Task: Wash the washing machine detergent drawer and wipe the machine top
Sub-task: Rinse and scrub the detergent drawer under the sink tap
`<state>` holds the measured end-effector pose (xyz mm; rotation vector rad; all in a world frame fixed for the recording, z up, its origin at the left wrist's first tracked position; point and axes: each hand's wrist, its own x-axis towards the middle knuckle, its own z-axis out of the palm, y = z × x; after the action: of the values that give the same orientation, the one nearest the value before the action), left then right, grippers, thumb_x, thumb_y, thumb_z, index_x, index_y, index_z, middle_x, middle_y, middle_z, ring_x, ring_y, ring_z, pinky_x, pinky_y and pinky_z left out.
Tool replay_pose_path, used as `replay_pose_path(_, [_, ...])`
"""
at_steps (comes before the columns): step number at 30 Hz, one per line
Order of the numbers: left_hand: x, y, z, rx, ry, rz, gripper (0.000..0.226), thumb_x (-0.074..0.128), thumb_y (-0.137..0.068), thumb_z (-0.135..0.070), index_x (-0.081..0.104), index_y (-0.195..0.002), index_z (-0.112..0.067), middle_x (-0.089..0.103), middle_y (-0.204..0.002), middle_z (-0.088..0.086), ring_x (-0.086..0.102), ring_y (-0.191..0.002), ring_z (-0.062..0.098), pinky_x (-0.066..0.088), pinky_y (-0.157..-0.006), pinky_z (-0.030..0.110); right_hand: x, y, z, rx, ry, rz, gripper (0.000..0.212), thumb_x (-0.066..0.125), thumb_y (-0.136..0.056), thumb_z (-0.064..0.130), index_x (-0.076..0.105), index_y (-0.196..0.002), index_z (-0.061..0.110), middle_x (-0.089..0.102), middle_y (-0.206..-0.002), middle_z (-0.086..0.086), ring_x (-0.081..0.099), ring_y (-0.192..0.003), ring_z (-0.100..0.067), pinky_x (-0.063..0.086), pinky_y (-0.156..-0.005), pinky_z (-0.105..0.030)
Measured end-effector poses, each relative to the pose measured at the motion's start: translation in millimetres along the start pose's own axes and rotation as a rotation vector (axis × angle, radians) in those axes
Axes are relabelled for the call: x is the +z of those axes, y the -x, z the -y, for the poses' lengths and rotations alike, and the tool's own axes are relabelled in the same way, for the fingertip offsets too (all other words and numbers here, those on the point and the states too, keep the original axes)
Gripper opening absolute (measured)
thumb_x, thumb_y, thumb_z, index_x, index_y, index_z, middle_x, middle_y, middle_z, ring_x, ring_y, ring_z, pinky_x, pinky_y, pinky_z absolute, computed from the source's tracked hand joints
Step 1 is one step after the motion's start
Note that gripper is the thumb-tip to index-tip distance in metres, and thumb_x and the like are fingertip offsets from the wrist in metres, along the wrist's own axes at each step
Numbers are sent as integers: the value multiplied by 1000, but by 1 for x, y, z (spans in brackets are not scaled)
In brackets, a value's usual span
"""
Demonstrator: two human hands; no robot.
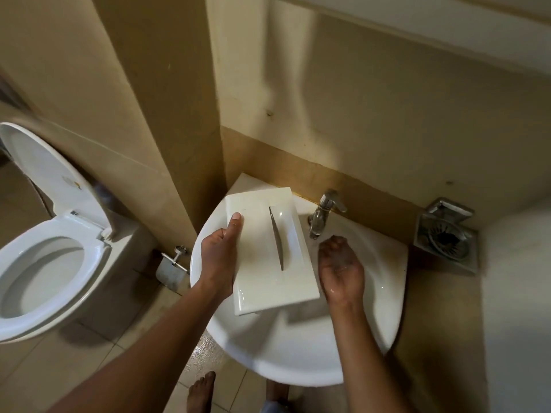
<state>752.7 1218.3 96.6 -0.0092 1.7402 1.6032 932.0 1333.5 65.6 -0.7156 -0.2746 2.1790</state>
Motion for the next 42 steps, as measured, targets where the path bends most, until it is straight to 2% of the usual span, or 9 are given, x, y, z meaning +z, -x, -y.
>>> replay_pose_path(5, [20, 11, -8, -37, 53, 22, 46, 63, -92, -48, 67, -89, -3, 71, -92, 8, 67, -83, 26, 57, -72, 37, 66, 31, 30, 58, 58, -19, 2, 63, -77, 6, 64, -78, 7, 62, -69, -5, 58, -59, -14, 47, -55, -21])
replay_pose_path(8, [36, 10, -6, -26, 52, -29, 38, 62, -93, -48, 65, -79, -13, 68, -90, 8, 65, -87, 28, 56, -78, 40, 72, 44, -3, -310, 829, -132, 16, 52, -94, 7, 64, -84, 9, 67, -75, -3, 60, -67, -14, 49, -64, -26])
replay_pose_path(11, [51, 15, -1, 29, -69, -99, 59, 58, -93, -49, 65, -80, 8, 64, -80, 18, 59, -74, 26, 46, -64, 34, 44, 64, -48, -747, 1834, -115, 26, 45, -96, 20, 67, -108, 16, 68, -111, -1, 61, -103, -17, 50, -91, -33])
replay_pose_path(16, [57, 22, 7, 100, -213, -54, 57, 53, -97, -46, 58, -72, 4, 58, -69, 16, 53, -66, 25, 38, -57, 33, 51, 79, -71, -501, 2239, -232, 64, 17, -93, 35, 36, -149, 12, 34, -156, -13, 33, -144, -25, 24, -118, -40])
replay_pose_path(22, [39, 10, 4, 40, -174, 44, 49, 55, -94, -44, 67, -77, 0, 70, -77, 18, 67, -74, 33, 55, -74, 47, 96, 39, -41, -78, 2203, 74, 63, 31, -102, 38, 3, -157, 25, -3, -166, -3, 13, -150, -25, 19, -118, -40])
replay_pose_path(30, [36, 36, -7, 31, -56, -88, 50, 51, -99, -44, 55, -71, -3, 55, -70, 10, 56, -69, 25, 44, -66, 33, 63, 41, -12, -765, 2257, -152, 36, 54, -94, 32, 62, -124, 14, 49, -144, -3, 50, -126, -27, 44, -98, -35])
replay_pose_path(34, [30, 43, 4, -48, 105, 47, 29, 49, -102, -40, 63, -100, -14, 67, -102, 9, 65, -97, 29, 52, -97, 49, 47, 36, 21, -121, 1863, -291, 51, 58, -87, 59, 70, -106, 12, 70, -105, -4, 64, -99, -24, 51, -88, -36])
replay_pose_path(38, [3, 52, 24, -174, 217, 289, 23, 46, -105, -33, 63, -107, -19, 70, -110, 11, 66, -104, 33, 55, -91, 50, 33, 42, 32, -226, 1843, -99, 36, 73, -80, 48, 71, -87, 14, 72, -83, 2, 69, -78, -12, 57, -75, -37])
replay_pose_path(42, [-33, 29, 46, -390, 219, 355, 43, 57, -96, -39, 55, -128, -9, 63, -121, 23, 67, -102, 37, 59, -72, 46, 24, 63, 30, -293, 2061, -45, 55, 64, -74, 66, 70, -107, 22, 73, -102, 6, 67, -95, -12, 55, -83, -32])
